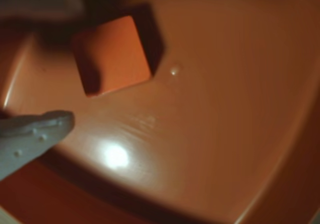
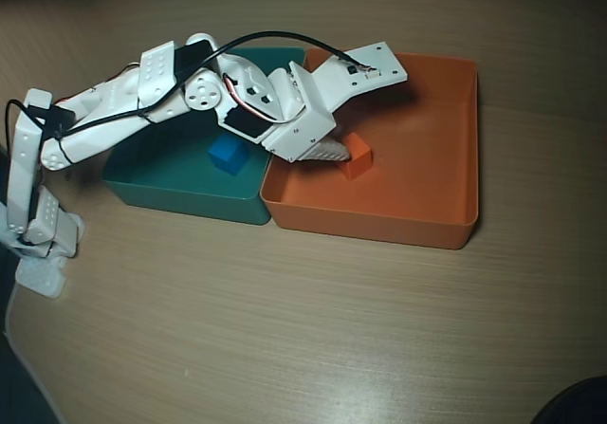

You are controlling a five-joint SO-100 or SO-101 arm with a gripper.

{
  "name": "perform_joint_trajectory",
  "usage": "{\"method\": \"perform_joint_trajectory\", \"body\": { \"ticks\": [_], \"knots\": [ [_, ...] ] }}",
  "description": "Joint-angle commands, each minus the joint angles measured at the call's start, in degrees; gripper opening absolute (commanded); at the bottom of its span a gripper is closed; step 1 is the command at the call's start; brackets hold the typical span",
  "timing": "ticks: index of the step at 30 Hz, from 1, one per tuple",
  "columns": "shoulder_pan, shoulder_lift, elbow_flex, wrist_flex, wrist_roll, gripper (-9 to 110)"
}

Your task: Grasp a cube and put it in the box.

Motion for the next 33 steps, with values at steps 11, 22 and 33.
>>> {"method": "perform_joint_trajectory", "body": {
  "ticks": [11, 22, 33],
  "knots": [
    [0.2, 2.6, -3.4, 0.0, 0.4, -5],
    [0.7, 9.9, 2.8, 0.2, 0.4, -5],
    [3.3, 39.9, 35.1, -0.7, -0.2, -5]
  ]
}}
